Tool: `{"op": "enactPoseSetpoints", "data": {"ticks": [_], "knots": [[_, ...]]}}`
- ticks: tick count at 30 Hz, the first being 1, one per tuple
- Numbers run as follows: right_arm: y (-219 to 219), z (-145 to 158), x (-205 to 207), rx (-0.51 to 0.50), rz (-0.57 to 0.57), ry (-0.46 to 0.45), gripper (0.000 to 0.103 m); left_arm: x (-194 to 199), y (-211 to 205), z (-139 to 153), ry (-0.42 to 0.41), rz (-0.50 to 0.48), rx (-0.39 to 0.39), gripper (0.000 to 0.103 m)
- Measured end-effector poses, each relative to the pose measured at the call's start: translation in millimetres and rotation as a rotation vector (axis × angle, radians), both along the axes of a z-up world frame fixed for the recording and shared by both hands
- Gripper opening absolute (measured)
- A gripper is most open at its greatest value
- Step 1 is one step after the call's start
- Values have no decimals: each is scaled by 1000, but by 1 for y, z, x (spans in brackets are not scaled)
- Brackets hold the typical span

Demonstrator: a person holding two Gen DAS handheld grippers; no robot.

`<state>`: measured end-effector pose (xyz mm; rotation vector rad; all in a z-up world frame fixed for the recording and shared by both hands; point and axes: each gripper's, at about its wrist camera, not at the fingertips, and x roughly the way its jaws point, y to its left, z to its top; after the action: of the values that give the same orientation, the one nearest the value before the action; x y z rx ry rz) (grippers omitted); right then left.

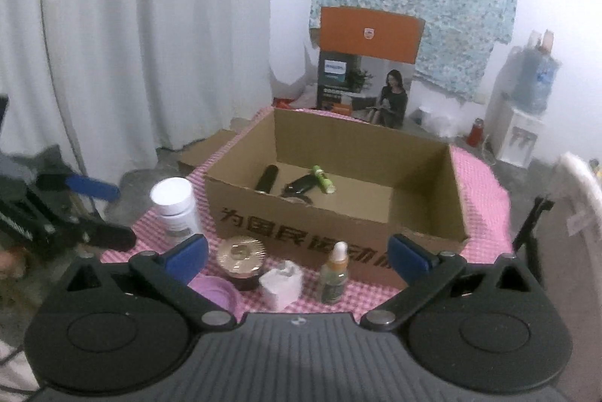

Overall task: Organize rigid objects
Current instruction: 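Withdraw the right gripper from the box back toward the table, then lower the right gripper onto the pink lid rim and close it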

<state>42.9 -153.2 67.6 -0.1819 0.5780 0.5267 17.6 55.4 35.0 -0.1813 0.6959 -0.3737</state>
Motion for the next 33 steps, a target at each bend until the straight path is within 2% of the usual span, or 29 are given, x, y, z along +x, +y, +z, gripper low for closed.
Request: {"op": "enactPoseSetpoints", "data": {"ticks": [3,6,10,16,19,21,27,28,31,33], "knots": [[-7,-4,-8,86,27,27,103,-3,-9,-16,-6,7,39,103],[-9,-18,-13,176,21,75,103,2,-23,-35,3,27,157,103],[0,-47,-8,193,-37,152,103,12,-39,-61,52,18,282,103],[8,-83,5,205,-95,261,97,18,-52,-77,105,-74,298,99],[11,-95,13,215,-99,311,86,21,-57,-82,116,-93,319,94],[16,-102,18,211,-93,341,74,23,-60,-84,126,-100,321,87],[29,-114,27,192,-52,393,61,29,-63,-91,157,-104,318,70],[31,-116,28,191,-45,398,60,30,-63,-90,161,-109,306,69],[34,-122,31,189,-36,422,47,31,-64,-90,159,-118,293,69],[34,-126,33,187,-38,439,35,32,-67,-89,155,-131,290,69]]}}
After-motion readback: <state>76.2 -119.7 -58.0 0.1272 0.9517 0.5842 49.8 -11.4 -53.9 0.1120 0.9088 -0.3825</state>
